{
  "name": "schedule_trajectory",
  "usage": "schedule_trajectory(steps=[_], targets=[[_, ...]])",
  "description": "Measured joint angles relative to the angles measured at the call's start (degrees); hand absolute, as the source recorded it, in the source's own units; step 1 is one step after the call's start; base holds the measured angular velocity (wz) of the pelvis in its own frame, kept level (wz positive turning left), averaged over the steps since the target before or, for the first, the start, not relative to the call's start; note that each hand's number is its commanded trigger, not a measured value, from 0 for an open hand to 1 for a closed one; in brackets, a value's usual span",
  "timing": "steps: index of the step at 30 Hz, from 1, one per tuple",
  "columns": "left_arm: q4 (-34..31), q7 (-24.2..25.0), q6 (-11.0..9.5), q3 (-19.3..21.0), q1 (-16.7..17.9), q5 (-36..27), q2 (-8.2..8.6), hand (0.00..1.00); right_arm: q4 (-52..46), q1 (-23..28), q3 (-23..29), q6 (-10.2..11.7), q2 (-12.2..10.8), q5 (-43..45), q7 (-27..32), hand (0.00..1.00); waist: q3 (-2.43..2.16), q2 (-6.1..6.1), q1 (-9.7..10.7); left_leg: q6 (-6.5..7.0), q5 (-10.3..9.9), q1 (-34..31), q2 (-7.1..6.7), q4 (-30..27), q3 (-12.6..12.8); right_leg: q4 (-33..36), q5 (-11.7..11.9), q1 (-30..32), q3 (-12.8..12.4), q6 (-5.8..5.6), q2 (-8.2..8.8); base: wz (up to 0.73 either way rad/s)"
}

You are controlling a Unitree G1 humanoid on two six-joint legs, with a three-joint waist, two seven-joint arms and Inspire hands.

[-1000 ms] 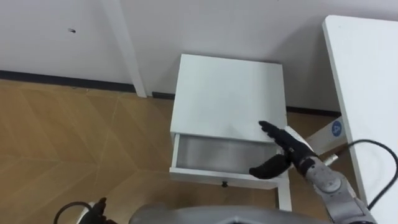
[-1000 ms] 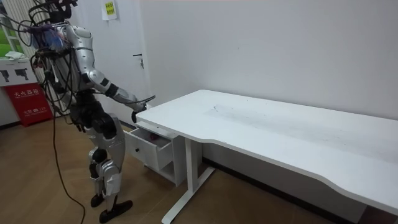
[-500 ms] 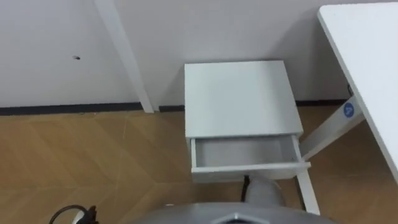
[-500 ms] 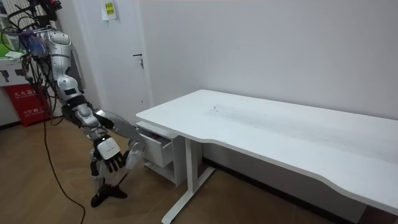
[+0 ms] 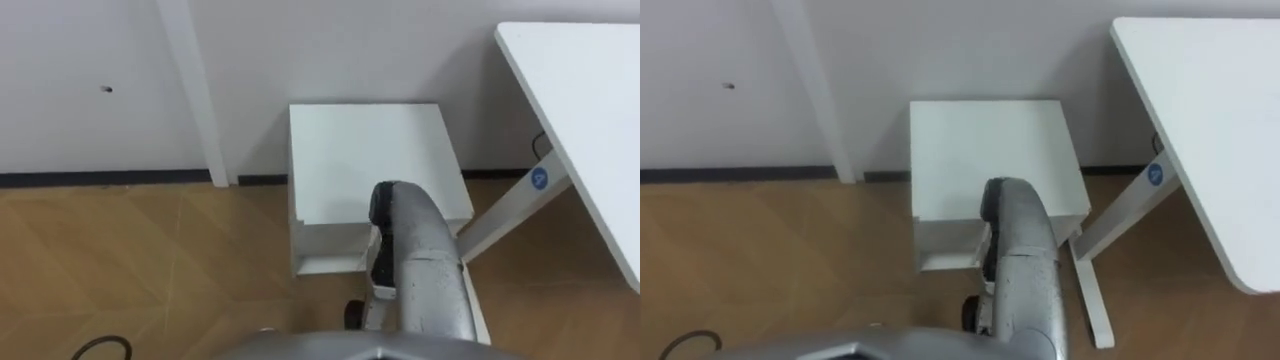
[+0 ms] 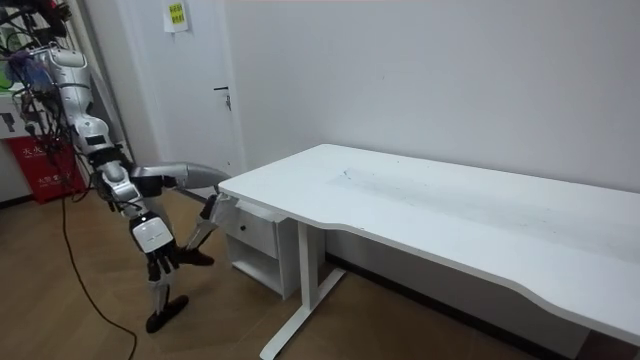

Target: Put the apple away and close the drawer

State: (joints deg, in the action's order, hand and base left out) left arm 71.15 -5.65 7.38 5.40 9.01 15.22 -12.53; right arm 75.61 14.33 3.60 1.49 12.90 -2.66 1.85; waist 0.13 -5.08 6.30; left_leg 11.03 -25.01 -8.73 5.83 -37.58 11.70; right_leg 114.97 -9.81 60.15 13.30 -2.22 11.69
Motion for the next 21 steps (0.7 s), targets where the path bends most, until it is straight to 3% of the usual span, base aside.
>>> schedule_trajectory(steps=[1,2,3,4,5,6,7,8,9,10,11,12,13,14,15,17,21], targets=[[0.0,0.0,0.0,0.0,0.1,0.0,0.00,0.00,0.0,0.0,-0.1,-0.2,0.0,-0.3,0.0,0.00,0.00,0.00,0.0,-0.29,-0.1,0.0,-0.21,0.2,0.0,-0.7,0.0,-1.0,-0.6,-0.03,0.36,-0.04],[0.0,0.0,0.1,0.1,0.5,0.0,0.10,0.00,-0.1,0.0,-0.1,-0.9,0.2,-0.9,-0.1,0.00,0.09,0.10,0.1,-1.40,-0.2,0.3,-0.77,0.6,0.4,-3.1,0.1,-3.6,-2.1,-0.14,1.11,-0.09],[0.1,0.1,0.0,0.2,1.1,0.1,0.49,0.00,0.0,-0.3,-0.1,-2.2,0.5,-1.1,-0.1,0.00,0.08,0.18,0.1,-5.07,-0.2,1.0,-1.63,1.7,0.9,-6.8,0.2,-6.9,-2.6,-0.11,1.66,-0.16],[0.3,0.1,0.0,0.3,1.5,0.1,0.76,0.00,0.1,-0.1,-0.1,-2.7,0.6,-1.2,-0.1,0.00,0.07,0.20,0.3,-7.24,0.2,1.8,-2.25,3.0,1.3,-9.0,0.2,-8.7,-2.5,0.15,1.85,-0.31],[0.5,0.0,-0.1,0.3,3.2,-0.1,0.98,0.00,-0.2,-0.8,0.1,-3.7,0.3,-0.7,0.0,0.00,-0.42,2.52,0.3,-13.43,0.1,3.1,-3.70,3.0,1.6,-14.7,0.5,-12.6,-3.1,0.45,3.90,-0.07],[-0.5,-0.2,-0.4,-0.1,2.4,-0.6,-0.05,0.00,-0.6,-0.4,0.5,-4.2,-0.3,0.5,-0.2,0.00,0.12,2.58,0.7,-6.99,-2.3,0.2,0.51,-4.5,-1.4,-18.8,0.4,-14.8,-3.7,-0.59,4.93,0.07],[-0.9,-0.4,-0.8,-0.1,2.0,-1.0,-0.50,0.00,-0.6,-0.3,0.6,-4.6,-0.5,1.0,-0.1,0.00,0.34,1.68,1.1,-8.27,-6.7,-1.5,0.95,-7.0,-2.4,-20.6,0.4,-15.6,-4.6,-1.16,5.20,0.15],[-1.0,-0.6,-0.9,0.0,2.0,-1.1,-0.91,0.00,-0.6,-0.4,0.7,-5.5,-0.7,1.1,-0.1,0.00,0.80,1.91,0.5,-5.36,-7.8,-3.0,-0.05,-10.2,-3.0,-25.9,0.1,-19.0,-6.1,-2.20,5.10,0.00],[-1.0,-0.8,-1.2,0.0,3.0,-1.1,-0.70,0.00,-0.9,-0.1,0.7,-5.9,-0.7,1.2,-0.3,0.00,0.95,3.20,1.1,-5.45,-8.0,-1.5,-0.98,-8.9,-3.0,-33.1,0.2,-25.4,-5.3,-2.44,5.69,0.00],[-1.0,-1.1,-1.4,-0.1,3.0,-1.1,-0.60,0.00,-1.4,0.3,0.7,-5.9,-0.8,1.2,-0.5,0.00,1.00,3.56,1.3,-5.44,-7.4,-0.5,-1.75,-7.3,-3.0,-37.1,0.3,-28.3,-4.9,-2.57,5.56,0.10],[-1.0,-1.5,-2.1,-0.1,2.9,-1.2,-0.36,0.00,-2.3,1.3,0.7,-6.0,-0.6,1.2,-0.7,0.00,0.93,4.00,1.2,-6.01,-6.1,1.0,-2.85,-4.1,-2.8,-45.4,0.1,-33.4,-5.0,-2.89,4.49,0.11],[-1.3,-1.7,-2.6,0.0,3.0,-1.2,-0.11,0.00,-2.4,1.5,0.9,-6.2,-0.5,1.2,-0.7,0.00,0.97,4.14,1.2,-5.67,-4.5,2.4,-3.63,-0.7,-2.7,-54.7,-0.1,-38.3,-5.4,-3.43,2.33,0.09],[-1.6,-1.8,-2.6,0.0,3.2,-1.2,-0.06,0.00,-2.4,1.6,1.0,-6.3,-0.5,1.3,-0.6,0.00,0.89,4.10,1.2,-5.44,-3.9,3.0,-3.66,0.7,-2.7,-59.6,-0.5,-40.9,-5.3,-3.79,1.10,0.04],[-2.6,-2.5,-2.6,0.0,3.6,-2.0,-0.12,0.00,-2.2,1.2,1.0,-6.4,-0.7,1.3,-0.7,0.00,0.83,4.50,0.9,-5.04,-2.4,4.6,-3.85,3.8,-2.2,-69.4,-1.1,-45.6,-5.0,-3.97,-0.98,-0.13],[-3.2,-2.9,-2.6,0.1,3.8,-2.3,-0.25,0.00,-1.9,0.5,1.1,-6.1,-0.8,1.3,-0.7,0.00,0.52,5.22,0.0,-5.20,-1.0,6.0,-4.35,6.7,-1.6,-78.3,-1.8,-49.0,-5.2,-4.02,-2.52,-0.27],[-3.2,-3.1,-3.1,0.7,3.8,-2.2,0.14,0.00,-1.6,-1.3,2.1,-5.6,-0.5,1.8,-0.1,0.00,0.09,5.77,-1.9,-6.28,0.4,7.7,-4.45,10.2,-1.7,-87.6,-3.1,-54.2,-5.0,-3.35,-4.18,-0.42],[-3.1,-3.8,-6.0,1.2,2.3,-2.2,0.39,0.00,-1.5,-5.0,3.4,-3.5,-0.5,3.0,1.1,0.00,-0.16,7.83,-1.8,-9.16,4.8,12.6,-4.35,18.3,-2.3,-99.1,-2.4,-61.7,-3.8,-2.79,-6.36,0.13]])
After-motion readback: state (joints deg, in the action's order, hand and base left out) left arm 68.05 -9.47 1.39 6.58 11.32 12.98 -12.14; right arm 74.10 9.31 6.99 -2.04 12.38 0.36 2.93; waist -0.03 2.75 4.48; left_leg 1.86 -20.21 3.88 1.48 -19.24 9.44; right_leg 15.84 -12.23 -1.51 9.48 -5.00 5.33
